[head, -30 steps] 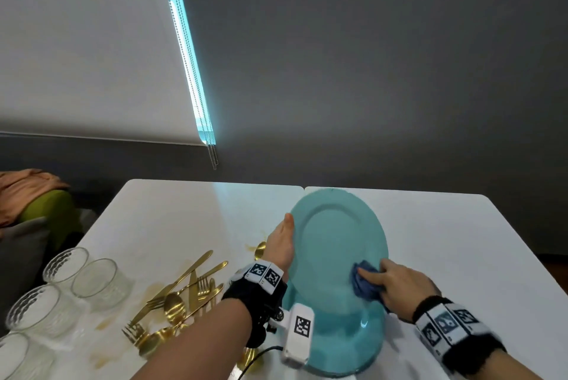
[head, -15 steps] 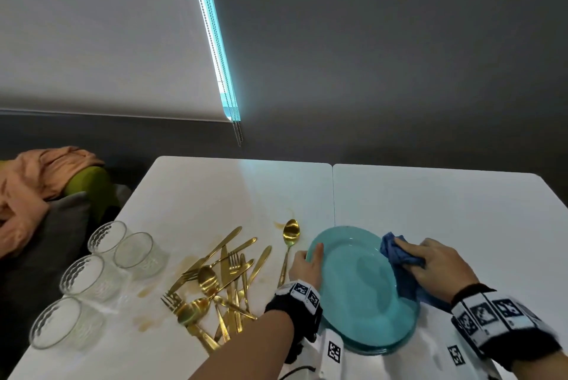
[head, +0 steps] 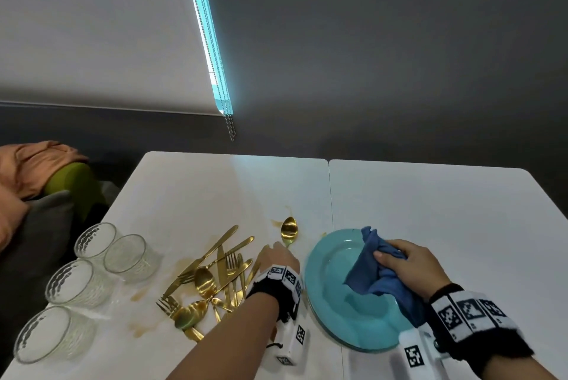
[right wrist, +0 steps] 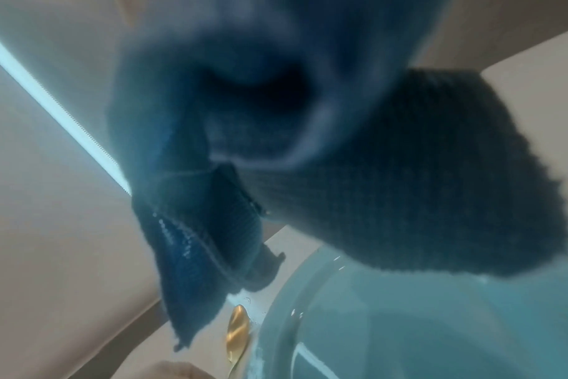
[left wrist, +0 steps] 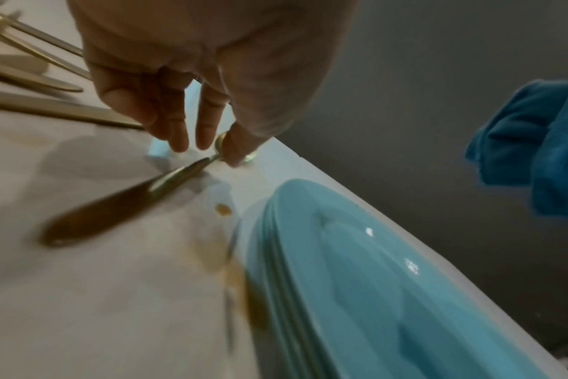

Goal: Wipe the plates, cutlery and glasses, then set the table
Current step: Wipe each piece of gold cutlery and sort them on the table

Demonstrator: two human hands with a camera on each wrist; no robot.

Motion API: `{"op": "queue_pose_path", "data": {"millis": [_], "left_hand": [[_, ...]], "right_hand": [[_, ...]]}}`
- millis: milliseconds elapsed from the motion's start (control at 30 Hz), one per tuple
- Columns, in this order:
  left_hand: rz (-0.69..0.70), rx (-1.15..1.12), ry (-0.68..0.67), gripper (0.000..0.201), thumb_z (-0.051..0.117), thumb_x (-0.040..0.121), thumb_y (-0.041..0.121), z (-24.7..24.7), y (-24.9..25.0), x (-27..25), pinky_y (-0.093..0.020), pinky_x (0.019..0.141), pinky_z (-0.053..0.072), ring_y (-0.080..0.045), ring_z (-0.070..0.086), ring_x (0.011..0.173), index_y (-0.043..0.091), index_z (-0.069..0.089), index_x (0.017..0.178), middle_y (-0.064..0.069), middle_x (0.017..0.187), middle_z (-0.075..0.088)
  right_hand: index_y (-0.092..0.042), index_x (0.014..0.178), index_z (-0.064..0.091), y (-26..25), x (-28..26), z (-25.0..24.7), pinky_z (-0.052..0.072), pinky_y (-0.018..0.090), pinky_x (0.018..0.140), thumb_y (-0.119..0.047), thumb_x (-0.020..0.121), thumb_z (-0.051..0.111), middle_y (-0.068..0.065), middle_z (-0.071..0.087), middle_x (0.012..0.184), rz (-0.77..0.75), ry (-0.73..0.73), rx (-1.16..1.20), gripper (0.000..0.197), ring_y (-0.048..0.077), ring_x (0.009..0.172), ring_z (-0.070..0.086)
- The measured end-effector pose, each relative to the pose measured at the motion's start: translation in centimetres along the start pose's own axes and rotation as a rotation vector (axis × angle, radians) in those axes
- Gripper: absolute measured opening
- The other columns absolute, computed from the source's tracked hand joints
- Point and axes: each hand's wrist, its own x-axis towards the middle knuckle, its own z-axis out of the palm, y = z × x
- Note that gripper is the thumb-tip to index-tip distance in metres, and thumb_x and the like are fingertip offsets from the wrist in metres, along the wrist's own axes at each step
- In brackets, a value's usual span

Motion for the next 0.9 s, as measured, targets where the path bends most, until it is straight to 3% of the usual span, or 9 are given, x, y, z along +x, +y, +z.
{"op": "queue_pose_path", "data": {"millis": [133,233,267,367,467,600,800,833,900], "left_hand": [[0.063,0.101,-0.080,0.029,0.049,0.093,0.022,-0.3,-1.0,1.1,-0.031,0.101,0.040,-0.025,0.047,0.123,0.009,0.047,0.119,-0.010,0.128,0.051],[0.139,0.192,-0.151,0.009,0.048,0.091,0.014,-0.8,-1.4,2.1,-0.029,0.095,0.046,-0.025,0.056,0.115,0.012,0.056,0.095,-0.009,0.121,0.059],[0.170,0.230,-0.191,0.012,0.048,0.091,0.014,-1.2,-1.4,2.5,-0.029,0.091,0.047,-0.026,0.058,0.111,0.012,0.060,0.094,-0.008,0.118,0.061],[0.231,0.210,-0.262,0.029,0.045,0.095,0.013,-3.0,-1.4,3.6,-0.025,0.078,0.048,-0.025,0.061,0.092,0.004,0.060,0.118,-0.009,0.116,0.062],[0.169,0.057,-0.269,0.030,0.040,0.094,0.008,-6.1,-2.3,5.2,-0.032,0.085,0.050,-0.032,0.060,0.107,0.005,0.058,0.118,-0.014,0.121,0.061],[0.152,0.045,-0.166,0.029,0.043,0.093,0.018,-11.0,-4.3,10.3,-0.030,0.085,0.049,-0.027,0.062,0.107,0.014,0.059,0.117,-0.009,0.119,0.063],[0.029,0.260,-0.108,0.042,0.055,0.092,0.025,-15.3,-9.6,17.8,-0.028,0.096,0.045,-0.027,0.054,0.121,0.013,0.051,0.132,-0.011,0.134,0.054],[0.078,0.361,-0.110,0.039,0.052,0.094,0.026,-15.5,-10.3,18.9,-0.027,0.096,0.044,-0.026,0.054,0.121,0.012,0.053,0.131,-0.010,0.133,0.055],[0.073,0.323,-0.088,0.035,0.041,0.099,0.031,-15.6,-11.3,20.7,-0.023,0.092,0.044,-0.022,0.056,0.118,0.015,0.056,0.126,-0.006,0.129,0.058]], "right_hand": [[-0.029,0.079,0.066,-0.1,-0.1,1.1,0.053,0.038,0.085,-0.010,0.081,0.069,0.003,0.071,0.086,0.040,0.009,0.055,0.020,0.025,0.086,0.067],[-0.028,0.080,0.065,-0.5,-0.1,2.1,0.053,0.033,0.080,-0.009,0.080,0.070,0.002,0.071,0.084,0.064,0.023,0.059,0.019,0.024,0.085,0.067],[-0.028,0.080,0.065,-0.8,0.0,2.5,0.052,0.032,0.079,-0.010,0.080,0.070,0.001,0.071,0.083,0.066,0.022,0.055,0.019,0.024,0.084,0.067],[-0.024,0.083,0.067,-2.4,0.5,4.1,0.051,0.030,0.077,-0.009,0.081,0.069,0.000,0.070,0.083,0.074,0.024,0.050,0.016,0.021,0.082,0.066],[-0.020,0.089,0.067,-4.4,1.3,6.1,0.051,0.031,0.080,-0.008,0.081,0.068,0.002,0.070,0.085,0.068,0.013,0.053,0.014,0.020,0.082,0.065],[-0.019,0.094,0.068,-6.8,3.2,8.7,0.052,0.032,0.081,-0.012,0.080,0.069,0.004,0.071,0.089,0.056,0.000,0.033,0.015,0.021,0.086,0.066],[-0.029,0.084,0.064,-9.0,5.9,12.2,0.053,0.034,0.085,-0.017,0.080,0.070,0.001,0.072,0.089,0.043,-0.010,0.001,0.014,0.019,0.087,0.066],[-0.031,0.082,0.064,-9.2,6.2,12.6,0.053,0.034,0.085,-0.017,0.080,0.070,0.001,0.071,0.089,0.048,-0.009,-0.004,0.016,0.019,0.087,0.066],[-0.031,0.083,0.063,-9.4,6.5,13.2,0.053,0.033,0.084,-0.018,0.080,0.070,0.000,0.071,0.089,0.055,-0.003,-0.011,0.016,0.018,0.087,0.066]]}}
